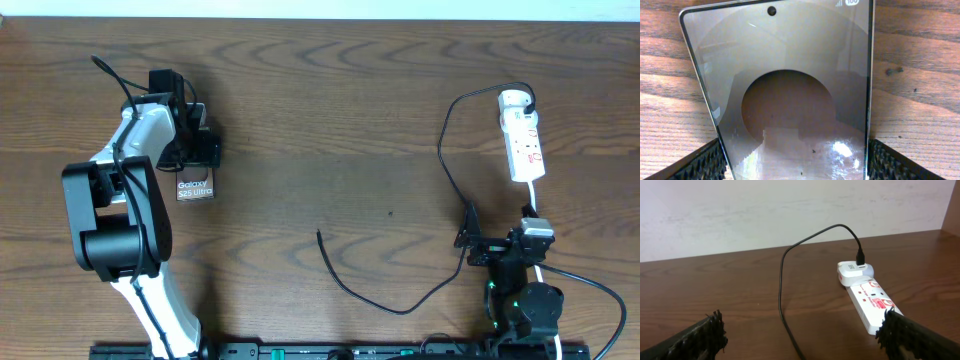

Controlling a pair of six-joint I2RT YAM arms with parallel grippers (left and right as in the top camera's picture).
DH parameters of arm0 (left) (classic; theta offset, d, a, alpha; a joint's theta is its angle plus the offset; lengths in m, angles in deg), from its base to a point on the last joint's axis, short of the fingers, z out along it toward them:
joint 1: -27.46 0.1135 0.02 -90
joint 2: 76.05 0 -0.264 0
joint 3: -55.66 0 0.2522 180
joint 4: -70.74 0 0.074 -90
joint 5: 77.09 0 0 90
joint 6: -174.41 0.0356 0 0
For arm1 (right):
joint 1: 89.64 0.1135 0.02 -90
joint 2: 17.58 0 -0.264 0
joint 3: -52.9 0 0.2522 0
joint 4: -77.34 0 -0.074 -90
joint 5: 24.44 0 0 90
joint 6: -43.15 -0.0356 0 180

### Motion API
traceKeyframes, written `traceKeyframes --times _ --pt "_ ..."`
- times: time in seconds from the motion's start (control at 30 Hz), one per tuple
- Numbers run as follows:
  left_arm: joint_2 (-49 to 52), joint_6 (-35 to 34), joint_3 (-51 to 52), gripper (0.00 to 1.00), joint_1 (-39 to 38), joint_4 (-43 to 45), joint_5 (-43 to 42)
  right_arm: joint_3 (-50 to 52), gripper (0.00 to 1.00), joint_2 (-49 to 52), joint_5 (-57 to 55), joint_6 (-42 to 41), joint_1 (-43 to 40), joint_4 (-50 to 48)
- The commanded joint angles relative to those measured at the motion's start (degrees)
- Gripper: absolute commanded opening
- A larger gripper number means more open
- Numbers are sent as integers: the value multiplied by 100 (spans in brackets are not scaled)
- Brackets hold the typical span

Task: Plug charger to phone and switch on socket
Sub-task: 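Close the left gripper on the phone's edges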

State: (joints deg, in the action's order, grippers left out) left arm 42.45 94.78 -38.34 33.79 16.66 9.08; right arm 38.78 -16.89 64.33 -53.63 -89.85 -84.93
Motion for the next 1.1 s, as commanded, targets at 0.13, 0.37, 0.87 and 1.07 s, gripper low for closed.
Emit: traceKeyframes --times 0.13,0.37,0.87,1.07 --pt "293 9 251 79 24 -20 85 4 99 -24 -11 22 -24 17" --pt "295 9 251 77 24 -17 85 4 99 -24 -11 22 -24 17" --pt "293 9 251 40 22 -7 85 4 99 -24 -11 22 -24 17" --pt "293 9 251 19 22 -7 85 4 99 -24 -11 22 -24 17"
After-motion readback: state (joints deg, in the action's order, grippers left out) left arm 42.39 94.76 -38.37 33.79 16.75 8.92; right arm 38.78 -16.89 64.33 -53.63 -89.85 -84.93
